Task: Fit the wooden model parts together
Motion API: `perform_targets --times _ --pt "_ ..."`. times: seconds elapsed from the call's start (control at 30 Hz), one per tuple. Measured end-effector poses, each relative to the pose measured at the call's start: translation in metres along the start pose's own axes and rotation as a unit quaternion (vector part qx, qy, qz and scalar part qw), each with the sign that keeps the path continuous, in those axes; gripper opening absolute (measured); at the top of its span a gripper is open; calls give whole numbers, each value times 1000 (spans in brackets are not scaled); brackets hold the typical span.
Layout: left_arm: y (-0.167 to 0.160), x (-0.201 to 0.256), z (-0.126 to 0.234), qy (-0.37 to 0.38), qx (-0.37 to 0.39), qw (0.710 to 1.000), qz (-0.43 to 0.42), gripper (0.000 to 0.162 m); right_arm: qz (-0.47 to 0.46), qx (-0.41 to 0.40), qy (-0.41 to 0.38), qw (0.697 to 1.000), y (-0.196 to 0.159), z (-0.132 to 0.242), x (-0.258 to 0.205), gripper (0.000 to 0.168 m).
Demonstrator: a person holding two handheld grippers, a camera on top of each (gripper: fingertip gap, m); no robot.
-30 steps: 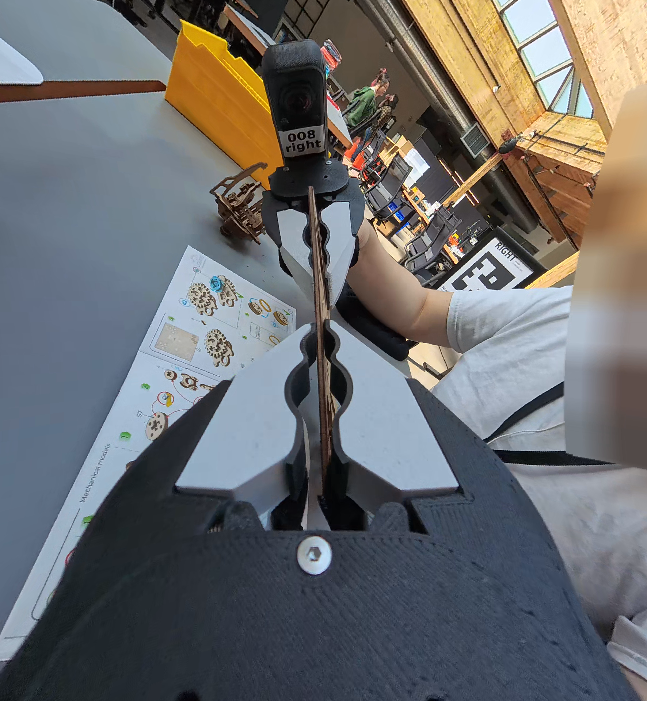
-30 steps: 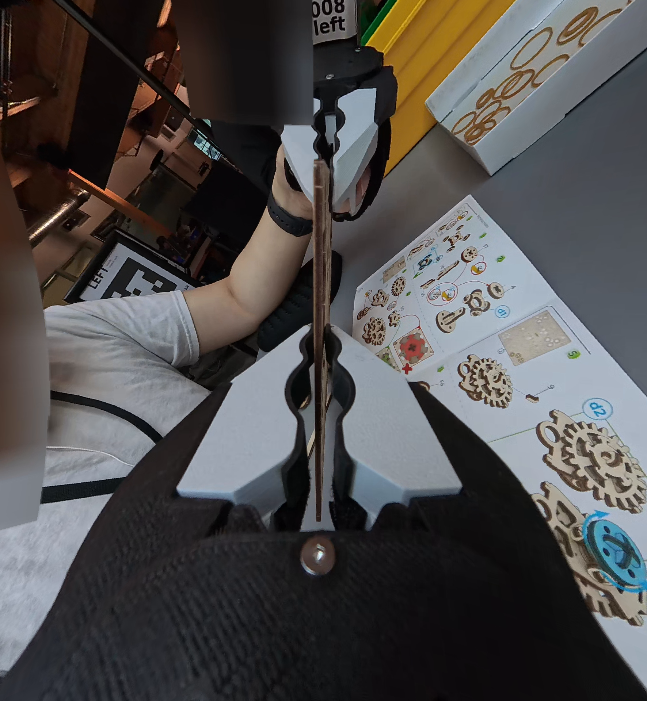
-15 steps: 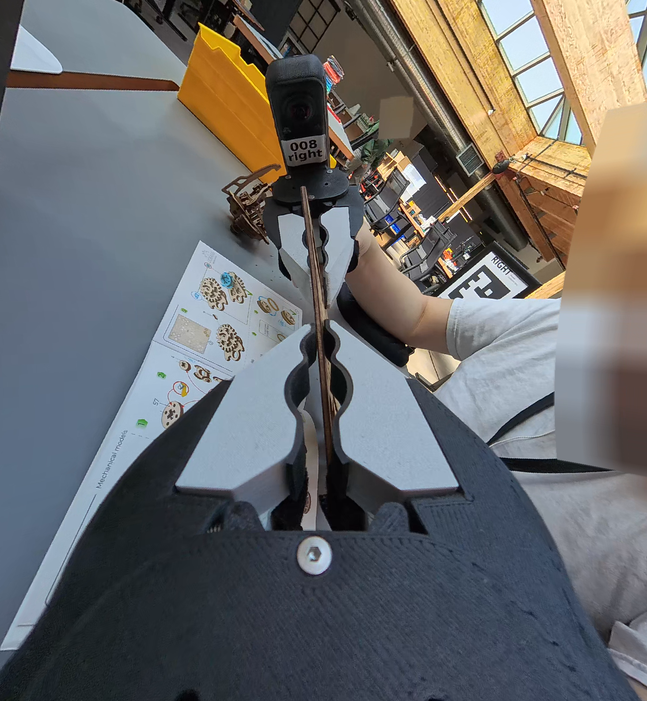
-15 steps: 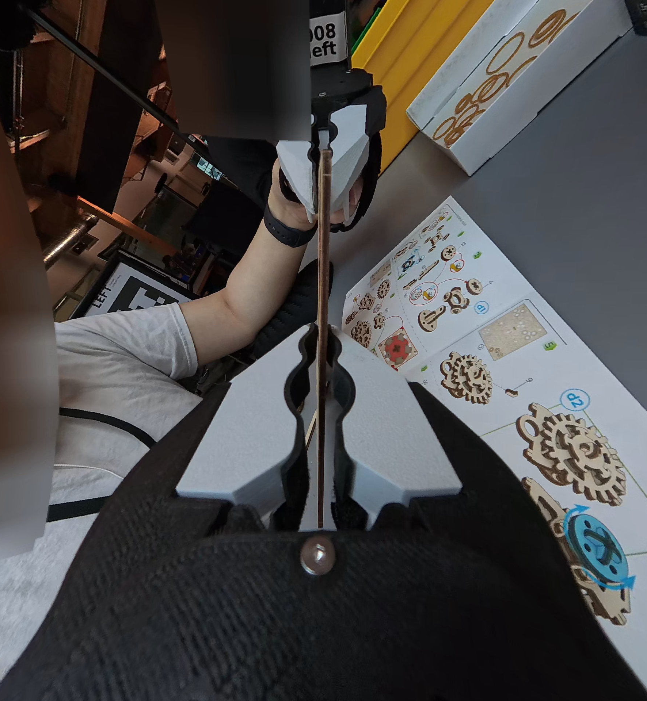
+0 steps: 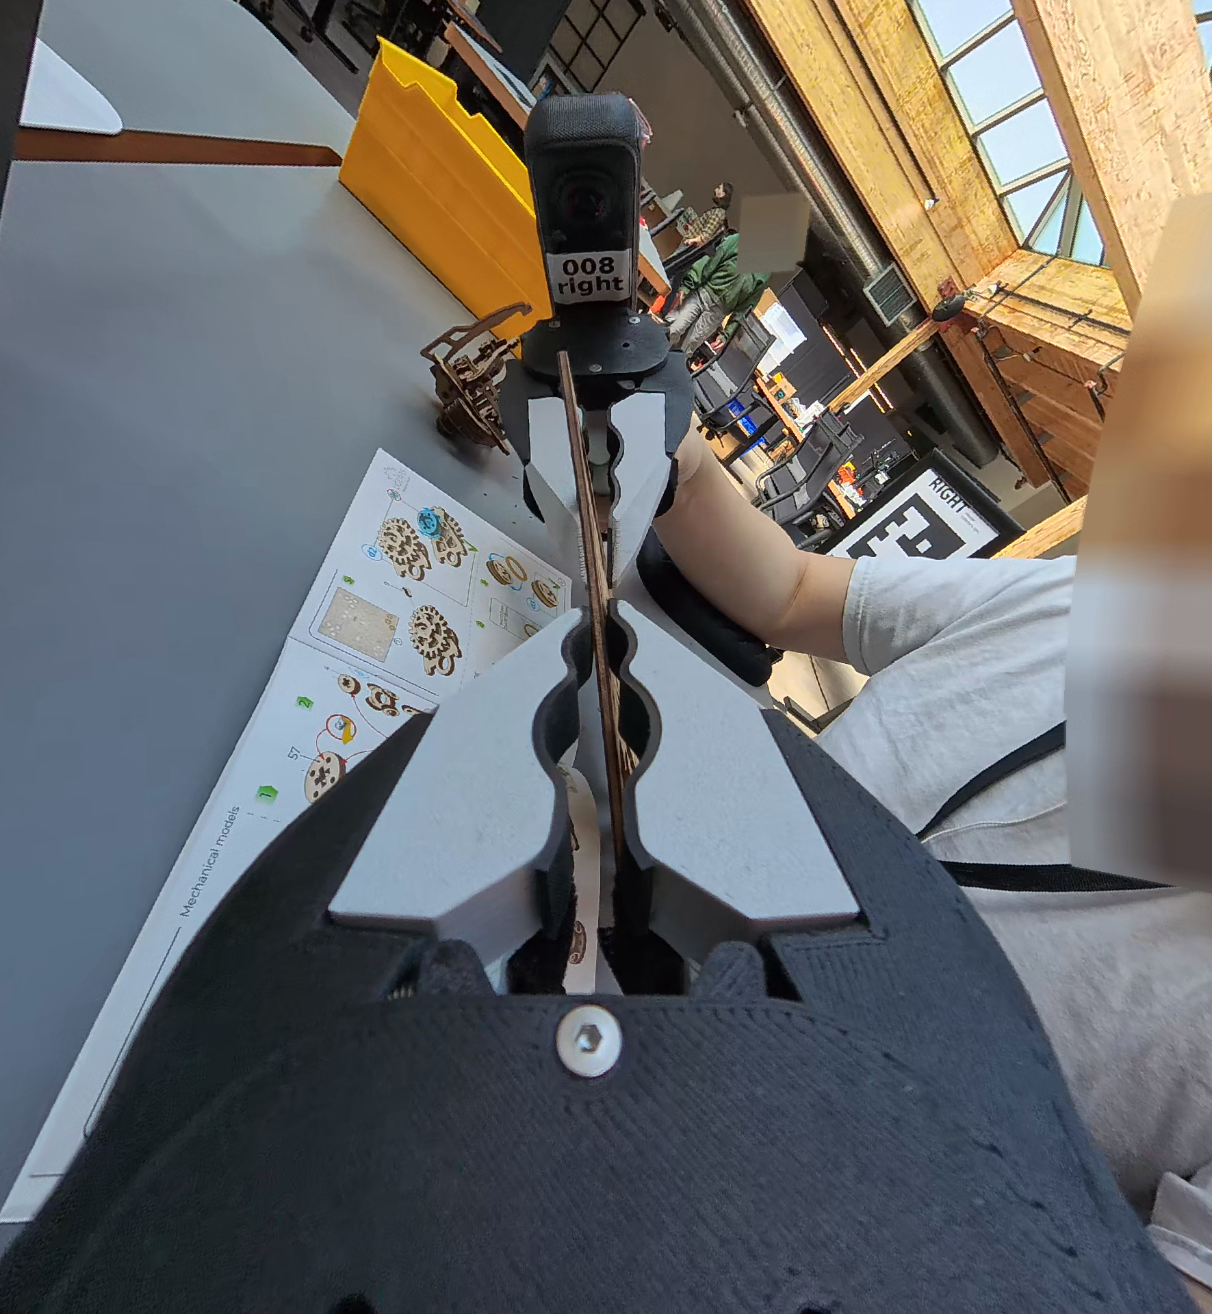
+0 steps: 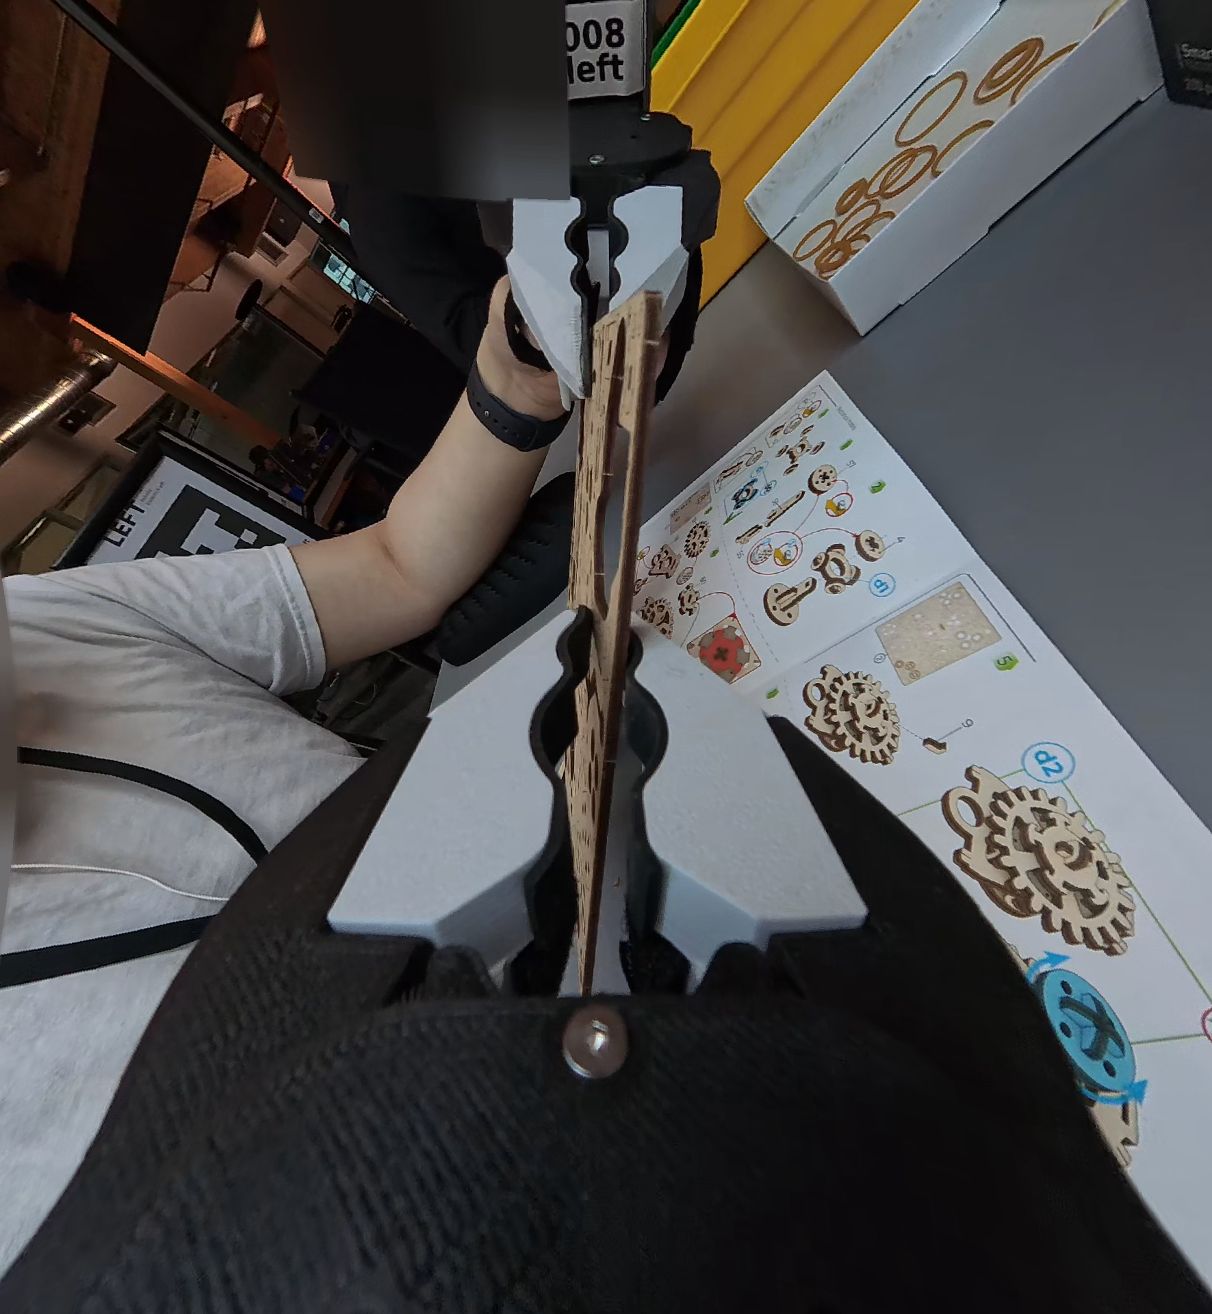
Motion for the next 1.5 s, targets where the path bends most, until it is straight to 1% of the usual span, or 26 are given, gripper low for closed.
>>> perform_targets --times 0.2,0.3,0.37,0.43,0.6,0.7,0.8,0.83,0.87,0.9,0.97,1.0,1.03,1.13,1.2,1.27,1.3,1.37,1.43,1.5 --pt "2 4 1 1 3 1000 -9 0 26 3 -5 1000 3 1 -3 3" --pt "2 3 2 15 -1 1000 -24 1 46 0 -35 998 4 2 1 7" --pt "2 6 2 12 -2 999 -30 1 72 -3 -58 996 5 5 2 15" --pt "2 7 2 15 -3 999 -33 1 98 -8 -86 991 6 8 3 17" --pt "2 9 3 17 -6 999 -41 1 126 -14 -130 983 11 13 5 30" --pt "1 9 4 21 -6 999 -43 1 177 16 -169 969 26 23 1 31" --pt "2 10 4 23 -5 999 -44 1 230 61 -204 950 46 32 -12 31" --pt "2 10 3 24 -5 999 -44 1 240 81 -229 940 54 36 -16 32" --pt "2 11 2 25 -6 999 -45 1 264 100 -251 926 63 38 -24 38" --pt "2 12 0 27 -8 998 -48 1 295 114 -274 908 71 39 -32 50" --pt "2 18 -4 28 -14 998 -61 0 345 108 -324 874 78 38 -42 76" --pt "3 22 -6 30 -17 997 -68 1 353 96 -342 865 79 36 -43 86" --pt "3 25 -9 35 -19 996 -77 1 352 80 -345 867 76 32 -42 89" --pt "5 35 -17 45 -23 994 -99 1 317 37 -340 885 67 21 -32 94" --pt "6 43 -22 47 -23 992 -117 0 299 6 -347 889 60 19 -23 96" --pt "6 47 -26 54 -25 989 -134 0 274 -6 -325 905 54 15 -21 95" --pt "7 49 -27 57 -25 988 -138 1 254 -7 -307 917 50 12 -22 92" --pt "7 52 -30 55 -24 988 -143 0 224 -10 -267 937 44 6 -26 78" --pt "6 53 -31 58 -25 988 -144 0 221 -18 -241 945 40 0 -30 64" --pt "6 52 -31 59 -26 987 -145 0 217 -22 -231 948 38 -1 -31 51"
Point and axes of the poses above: each gripper's, where its closed fingertips meet, z back along the fingers, y out of its top, x = y × z across the jaws, the point moved 1 cm from there along z, back along the fingers, and after that the axes turned 2 degrees about y, right-handed, at the moved point
